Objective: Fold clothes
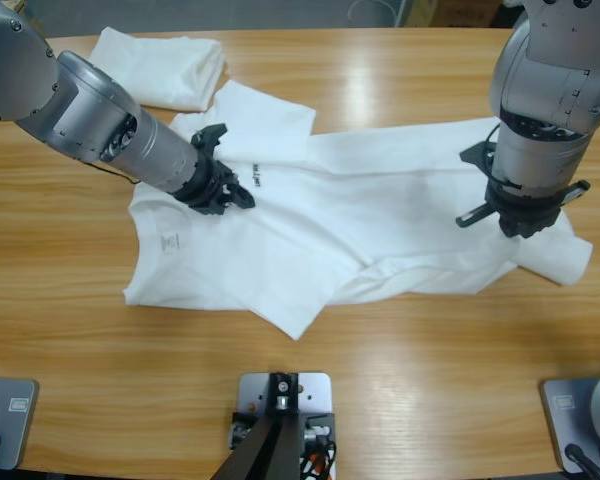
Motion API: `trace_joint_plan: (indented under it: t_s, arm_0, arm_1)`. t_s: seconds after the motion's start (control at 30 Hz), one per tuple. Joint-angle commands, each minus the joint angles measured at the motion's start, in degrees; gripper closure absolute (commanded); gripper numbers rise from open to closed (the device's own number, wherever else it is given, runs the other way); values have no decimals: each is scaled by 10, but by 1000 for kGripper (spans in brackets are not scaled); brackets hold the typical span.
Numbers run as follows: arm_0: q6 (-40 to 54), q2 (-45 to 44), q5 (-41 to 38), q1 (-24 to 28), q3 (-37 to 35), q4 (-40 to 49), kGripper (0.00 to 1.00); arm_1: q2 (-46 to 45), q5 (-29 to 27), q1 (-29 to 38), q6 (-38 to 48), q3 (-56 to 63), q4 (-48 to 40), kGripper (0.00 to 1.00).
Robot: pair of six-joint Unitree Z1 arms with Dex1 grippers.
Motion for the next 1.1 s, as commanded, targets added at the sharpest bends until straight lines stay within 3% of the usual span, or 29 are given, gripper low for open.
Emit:
trace_joint_plan:
  t_s: [0.03, 0.23, 0.3, 0.77, 1.1]
  arm_0:
    - [18, 33, 7, 3, 15, 5, 874]
    - [21, 15, 27, 3, 21, 18, 873]
    - [32, 14, 33, 3, 25, 17, 1000]
    - [41, -54, 58, -10, 37, 20, 1000]
    - [-11, -140, 90, -25, 70, 90, 1000]
  arm_1:
    - [21, -1, 5, 0, 13, -6, 1000]
    - [24, -1, 5, 0, 14, -7, 1000]
    - [23, -1, 5, 0, 14, -6, 1000]
    - [8, -3, 5, 2, 19, -5, 1000]
    - [-9, -12, 7, 10, 21, -8, 1000]
